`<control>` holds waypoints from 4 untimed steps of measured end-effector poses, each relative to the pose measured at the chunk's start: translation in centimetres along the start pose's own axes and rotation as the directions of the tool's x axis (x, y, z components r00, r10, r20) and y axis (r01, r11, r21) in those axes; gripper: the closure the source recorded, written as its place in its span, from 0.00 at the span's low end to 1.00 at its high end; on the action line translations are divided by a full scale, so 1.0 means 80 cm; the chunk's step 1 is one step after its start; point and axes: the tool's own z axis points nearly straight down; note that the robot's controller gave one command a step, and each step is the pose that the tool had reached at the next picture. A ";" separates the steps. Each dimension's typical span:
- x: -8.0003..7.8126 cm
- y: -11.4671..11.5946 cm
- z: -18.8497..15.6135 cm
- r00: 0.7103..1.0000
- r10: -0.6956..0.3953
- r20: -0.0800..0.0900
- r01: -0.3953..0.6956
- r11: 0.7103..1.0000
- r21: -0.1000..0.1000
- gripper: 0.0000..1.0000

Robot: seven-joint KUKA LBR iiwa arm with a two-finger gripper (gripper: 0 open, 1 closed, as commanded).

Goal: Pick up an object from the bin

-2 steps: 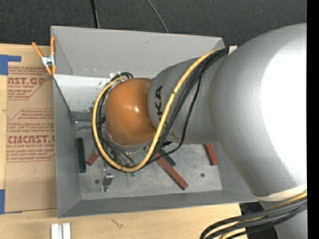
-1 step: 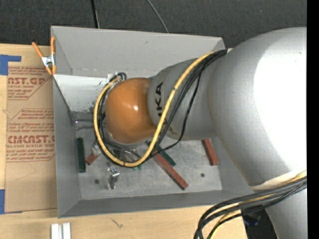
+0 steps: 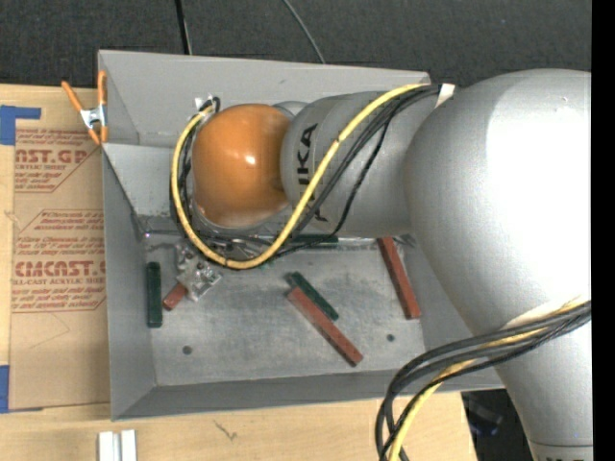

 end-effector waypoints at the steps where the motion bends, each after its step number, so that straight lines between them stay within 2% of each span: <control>1: 0.007 0.001 0.004 1.000 -0.002 -0.021 0.002 1.000 -0.004 0.00; 2: 0.004 0.000 0.003 1.000 -0.001 -0.013 0.001 1.000 -0.001 0.00; 3: -0.017 0.009 0.008 1.000 -0.002 -0.018 0.002 1.000 0.006 0.00; 4: -0.014 0.021 0.008 0.938 -0.347 -0.017 0.347 0.938 -0.005 1.00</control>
Offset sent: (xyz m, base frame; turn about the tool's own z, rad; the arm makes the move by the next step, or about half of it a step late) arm 0.0000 0.0000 0.0000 0.0000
